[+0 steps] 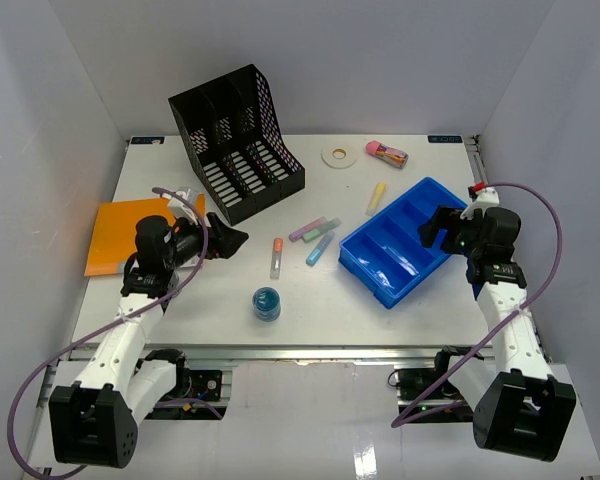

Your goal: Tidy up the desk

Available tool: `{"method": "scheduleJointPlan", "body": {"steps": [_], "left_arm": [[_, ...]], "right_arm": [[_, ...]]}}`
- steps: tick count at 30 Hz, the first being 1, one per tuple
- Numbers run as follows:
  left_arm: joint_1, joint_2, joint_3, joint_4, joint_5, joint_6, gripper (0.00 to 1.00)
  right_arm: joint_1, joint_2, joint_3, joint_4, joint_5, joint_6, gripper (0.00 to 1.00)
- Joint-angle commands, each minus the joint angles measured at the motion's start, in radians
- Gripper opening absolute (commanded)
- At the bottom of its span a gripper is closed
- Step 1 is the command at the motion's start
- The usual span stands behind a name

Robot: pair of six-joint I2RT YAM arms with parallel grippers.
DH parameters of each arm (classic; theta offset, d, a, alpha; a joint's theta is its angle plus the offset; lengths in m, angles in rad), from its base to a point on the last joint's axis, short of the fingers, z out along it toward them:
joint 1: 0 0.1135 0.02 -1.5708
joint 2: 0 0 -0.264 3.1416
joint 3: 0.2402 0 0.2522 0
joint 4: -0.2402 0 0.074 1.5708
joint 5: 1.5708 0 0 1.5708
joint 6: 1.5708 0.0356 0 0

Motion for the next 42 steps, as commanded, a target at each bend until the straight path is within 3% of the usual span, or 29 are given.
{"method": "scheduleJointPlan", "body": {"steps": [1,7,14,19,24,29,36,42], "left_arm": [[-0.014,0.034,0.055,-0.076,-0.025,0.008,0.98],[-0.039,0.067,0.074,-0.158,-0.089,-0.008,0.98],[-0.108,0.156,0.202,-0.398,-0.351,-0.041,0.93],[-0.236,0.301,0.318,-0.533,-0.543,-0.062,0.85],[-0.377,0.493,0.422,-0.545,-0.679,-0.074,0.8],[-0.487,0.706,0.551,-0.544,-0.728,-0.058,0.78],[-0.546,0.853,0.655,-0.546,-0.799,-0.04,0.7],[-0.554,0.913,0.658,-0.546,-0.824,-0.037,0.66]], "right_arm": [[-0.001,-0.039,-0.063,0.065,-0.391,-0.288,0.9],[0.005,-0.021,-0.049,-0.068,-0.644,-0.506,0.9],[0.013,-0.021,-0.035,-0.097,-0.659,-0.537,0.9],[0.015,-0.03,-0.033,-0.097,-0.663,-0.532,0.92],[0.015,-0.043,-0.038,-0.097,-0.673,-0.537,0.93],[0.015,-0.049,-0.038,-0.097,-0.674,-0.54,0.94],[0.015,-0.052,-0.04,-0.098,-0.676,-0.54,0.94],[0.016,-0.052,-0.041,-0.097,-0.678,-0.539,0.94]]}}
